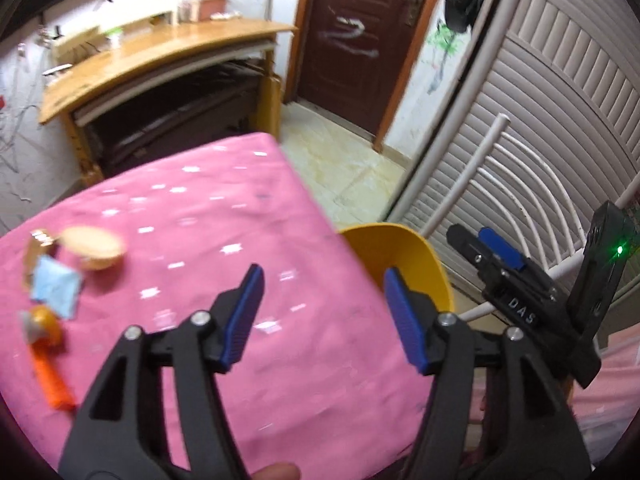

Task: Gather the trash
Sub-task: 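Move both grippers back over the trash on the table, then grasp the orange box with the left gripper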

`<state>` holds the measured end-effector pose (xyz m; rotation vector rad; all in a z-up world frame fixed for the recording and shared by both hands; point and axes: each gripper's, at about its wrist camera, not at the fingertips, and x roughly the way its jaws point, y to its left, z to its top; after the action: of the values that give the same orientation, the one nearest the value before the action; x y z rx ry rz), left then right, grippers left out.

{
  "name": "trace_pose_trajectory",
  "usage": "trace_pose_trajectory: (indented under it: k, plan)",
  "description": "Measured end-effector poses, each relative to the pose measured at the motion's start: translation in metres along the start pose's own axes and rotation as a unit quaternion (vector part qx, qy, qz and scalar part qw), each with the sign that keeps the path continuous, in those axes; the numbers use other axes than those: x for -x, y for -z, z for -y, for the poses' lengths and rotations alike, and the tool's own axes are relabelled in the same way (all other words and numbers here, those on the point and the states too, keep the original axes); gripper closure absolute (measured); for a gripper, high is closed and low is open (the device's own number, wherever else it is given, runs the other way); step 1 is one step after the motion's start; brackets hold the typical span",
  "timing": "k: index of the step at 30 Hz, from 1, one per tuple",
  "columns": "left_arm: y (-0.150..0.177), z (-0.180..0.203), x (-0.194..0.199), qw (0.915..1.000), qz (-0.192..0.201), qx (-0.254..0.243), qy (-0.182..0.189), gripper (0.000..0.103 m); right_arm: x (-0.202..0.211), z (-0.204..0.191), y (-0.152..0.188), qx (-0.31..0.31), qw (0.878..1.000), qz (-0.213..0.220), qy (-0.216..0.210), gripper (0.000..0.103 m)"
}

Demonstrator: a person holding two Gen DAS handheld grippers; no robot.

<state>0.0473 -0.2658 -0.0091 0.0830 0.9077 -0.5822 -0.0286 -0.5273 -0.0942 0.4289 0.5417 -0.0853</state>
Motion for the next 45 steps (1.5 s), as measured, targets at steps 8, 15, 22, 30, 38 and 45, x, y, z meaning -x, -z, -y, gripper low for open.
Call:
trace_pose_trajectory:
  k: [8, 15, 22, 30, 38, 45]
  plan:
    - [0.032, -0.084, 0.055, 0.9956, 0.042, 0.017, -0.082, 0.031, -0.022, -0.105, 0.01, 0.07, 0.996, -0.037, -0.047, 0.034]
    - [0.057, -0.158, 0.074, 0.9854, 0.038, 0.052, -0.158, 0.03, -0.049, -0.183, 0.008, 0.125, 0.987, -0.059, -0.082, 0.033]
    - [0.085, -0.197, 0.068, 0.9833, 0.005, 0.097, -0.154, 0.024, -0.071, -0.225, 0.016, 0.158, 0.979, -0.082, -0.098, 0.033]
    - [0.097, -0.212, 0.052, 0.983, -0.015, 0.117, -0.141, 0.026, -0.085, -0.24, 0.023, 0.179, 0.974, -0.101, -0.097, 0.032]
    - [0.101, -0.225, 0.046, 0.985, -0.02, 0.132, -0.11, 0.064, -0.09, -0.274, 0.037, 0.225, 0.959, -0.117, -0.131, 0.029]
    - [0.11, -0.236, 0.06, 0.9838, -0.007, 0.135, -0.118, 0.081, -0.085, -0.326, 0.06, 0.296, 0.928, -0.124, -0.188, 0.029]
